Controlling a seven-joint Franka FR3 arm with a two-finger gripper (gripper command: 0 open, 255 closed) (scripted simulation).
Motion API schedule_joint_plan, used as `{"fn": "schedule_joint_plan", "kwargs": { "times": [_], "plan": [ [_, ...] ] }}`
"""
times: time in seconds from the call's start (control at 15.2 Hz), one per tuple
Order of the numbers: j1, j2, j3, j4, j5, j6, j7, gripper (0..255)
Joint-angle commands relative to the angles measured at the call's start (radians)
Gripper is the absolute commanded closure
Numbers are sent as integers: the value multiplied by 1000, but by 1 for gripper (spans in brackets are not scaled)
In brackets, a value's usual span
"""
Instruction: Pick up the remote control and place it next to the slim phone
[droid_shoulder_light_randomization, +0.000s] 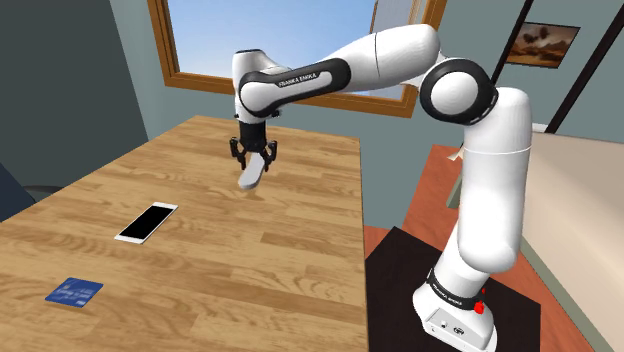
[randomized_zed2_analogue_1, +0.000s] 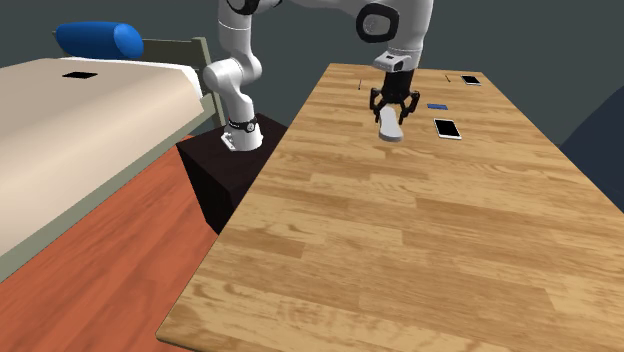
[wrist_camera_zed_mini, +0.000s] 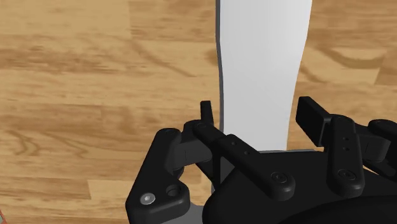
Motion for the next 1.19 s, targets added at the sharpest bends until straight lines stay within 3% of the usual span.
{"fn": "schedule_joint_plan", "kwargs": {
  "times": [0.0, 0.46, 1.12],
  "plan": [
    [32, 46, 10, 60, -12, -16, 42, 255],
    [154, 249, 29, 373, -58, -132, 161, 255],
    [149, 270, 24, 270, -64, -10, 169, 255]
  ]
}}
